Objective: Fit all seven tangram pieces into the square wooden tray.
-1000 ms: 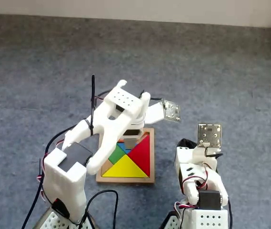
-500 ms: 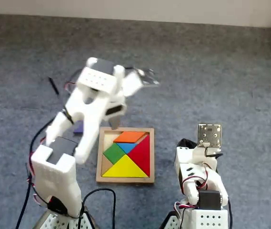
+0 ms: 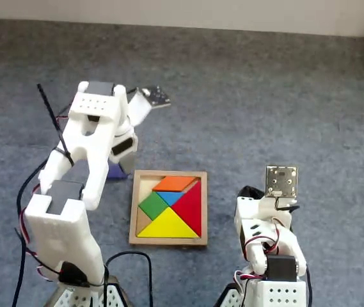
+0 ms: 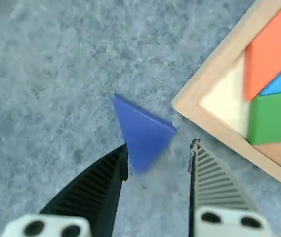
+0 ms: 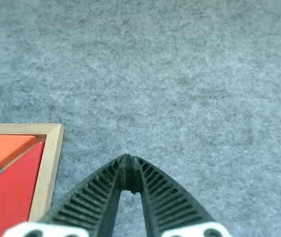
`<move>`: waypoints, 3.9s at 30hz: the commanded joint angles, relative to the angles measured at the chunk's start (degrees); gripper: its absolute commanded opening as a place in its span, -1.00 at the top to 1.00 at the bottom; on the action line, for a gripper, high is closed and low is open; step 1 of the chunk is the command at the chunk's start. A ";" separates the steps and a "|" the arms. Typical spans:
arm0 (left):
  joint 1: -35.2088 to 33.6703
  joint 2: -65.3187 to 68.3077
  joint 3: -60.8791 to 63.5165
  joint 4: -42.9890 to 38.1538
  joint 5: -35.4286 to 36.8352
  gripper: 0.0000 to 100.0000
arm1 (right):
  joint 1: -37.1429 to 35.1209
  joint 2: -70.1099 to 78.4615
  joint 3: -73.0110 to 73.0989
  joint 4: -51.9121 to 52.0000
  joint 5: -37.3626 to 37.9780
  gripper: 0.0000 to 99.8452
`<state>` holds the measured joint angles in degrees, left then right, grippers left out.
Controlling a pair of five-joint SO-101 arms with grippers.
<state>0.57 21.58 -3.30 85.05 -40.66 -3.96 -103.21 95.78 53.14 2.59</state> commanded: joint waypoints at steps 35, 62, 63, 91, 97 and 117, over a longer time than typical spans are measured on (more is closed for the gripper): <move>-1.80 -7.52 18.68 -14.59 4.48 0.58 | 1.01 -0.13 5.41 -1.01 -0.44 0.99; -6.20 12.53 -8.04 -2.46 6.86 0.86 | 1.01 -0.13 5.41 -1.01 -0.35 0.99; -6.11 11.38 -7.78 -2.37 6.86 0.88 | 1.01 -0.13 5.41 -1.01 -0.35 0.99; 21.49 -15.60 20.62 -7.91 19.87 0.91 | 1.10 -0.13 5.41 -1.01 -0.26 0.99; 19.12 -13.93 20.00 -9.85 19.87 0.66 | 1.10 -0.13 5.41 -1.01 -0.26 0.99; 11.03 -13.93 14.90 -12.75 19.52 0.66 | 1.10 -0.04 5.41 -1.01 -0.18 0.99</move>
<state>11.74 8.66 14.55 72.48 -21.32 -3.96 -103.21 95.78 53.14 2.59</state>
